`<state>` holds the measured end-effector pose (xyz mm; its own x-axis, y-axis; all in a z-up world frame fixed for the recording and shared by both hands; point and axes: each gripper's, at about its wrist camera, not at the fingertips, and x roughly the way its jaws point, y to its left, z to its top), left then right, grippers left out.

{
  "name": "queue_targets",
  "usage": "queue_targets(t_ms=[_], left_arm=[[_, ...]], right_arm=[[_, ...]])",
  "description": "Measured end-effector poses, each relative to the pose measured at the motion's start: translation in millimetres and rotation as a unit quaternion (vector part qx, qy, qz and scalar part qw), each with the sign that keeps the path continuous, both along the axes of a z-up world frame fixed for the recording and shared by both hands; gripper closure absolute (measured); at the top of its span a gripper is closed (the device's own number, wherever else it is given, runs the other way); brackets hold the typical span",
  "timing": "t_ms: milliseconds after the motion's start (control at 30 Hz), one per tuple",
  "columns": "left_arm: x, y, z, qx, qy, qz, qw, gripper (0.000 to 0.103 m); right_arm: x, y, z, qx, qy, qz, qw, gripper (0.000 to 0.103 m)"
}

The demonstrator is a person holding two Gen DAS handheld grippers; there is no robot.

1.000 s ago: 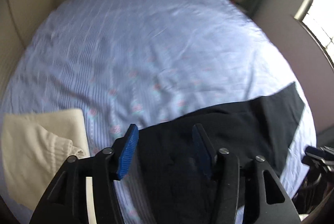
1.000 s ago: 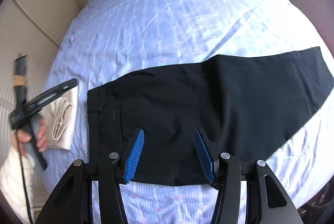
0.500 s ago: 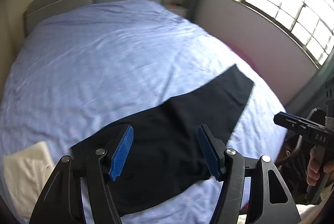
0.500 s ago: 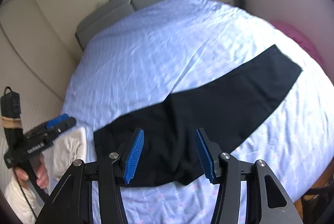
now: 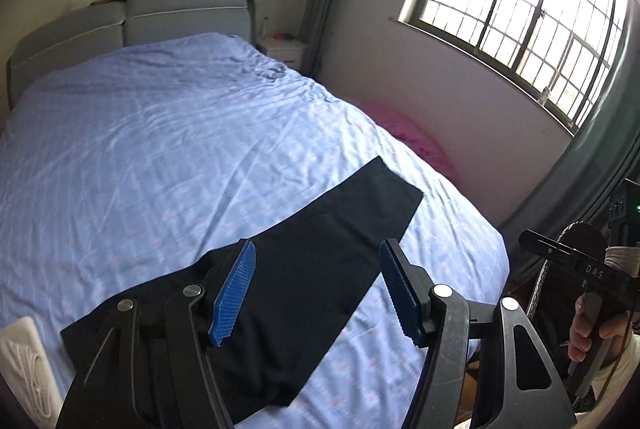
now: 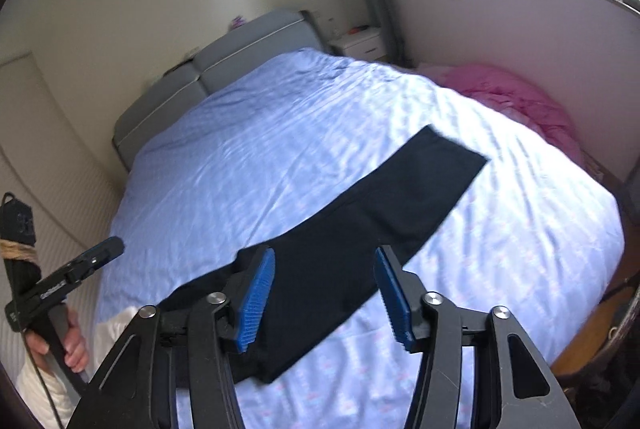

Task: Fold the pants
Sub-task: 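Move both open tools along the folded trousers toward the leg hems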

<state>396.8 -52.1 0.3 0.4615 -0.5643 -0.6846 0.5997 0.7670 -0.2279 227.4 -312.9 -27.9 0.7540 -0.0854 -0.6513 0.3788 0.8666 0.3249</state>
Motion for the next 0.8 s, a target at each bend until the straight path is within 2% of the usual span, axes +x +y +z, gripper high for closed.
queue_targets(t_ms=[233, 367, 533, 700, 800], left_arm=[[20, -116, -8, 0.014, 0.013, -0.016, 0.9997, 0.04], [45, -181, -22, 0.027, 0.017, -0.022, 0.9993, 0.041], [87, -257, -38, 0.037, 0.052, -0.04, 0.9972, 0.041], [128, -326, -55, 0.057, 0.066, -0.093, 0.9919, 0.04], [154, -365, -75, 0.066, 0.08, -0.141, 0.9845, 0.036]], right_arm=[[10, -112, -15, 0.034, 0.001, 0.001, 0.999, 0.044], [29, -179, -27, 0.045, 0.009, -0.001, 0.999, 0.044], [48, -239, -39, 0.063, 0.002, -0.031, 0.998, 0.044], [77, -281, -69, 0.087, 0.0, -0.066, 0.994, 0.044], [97, -299, -92, 0.105, 0.005, -0.078, 0.991, 0.044]])
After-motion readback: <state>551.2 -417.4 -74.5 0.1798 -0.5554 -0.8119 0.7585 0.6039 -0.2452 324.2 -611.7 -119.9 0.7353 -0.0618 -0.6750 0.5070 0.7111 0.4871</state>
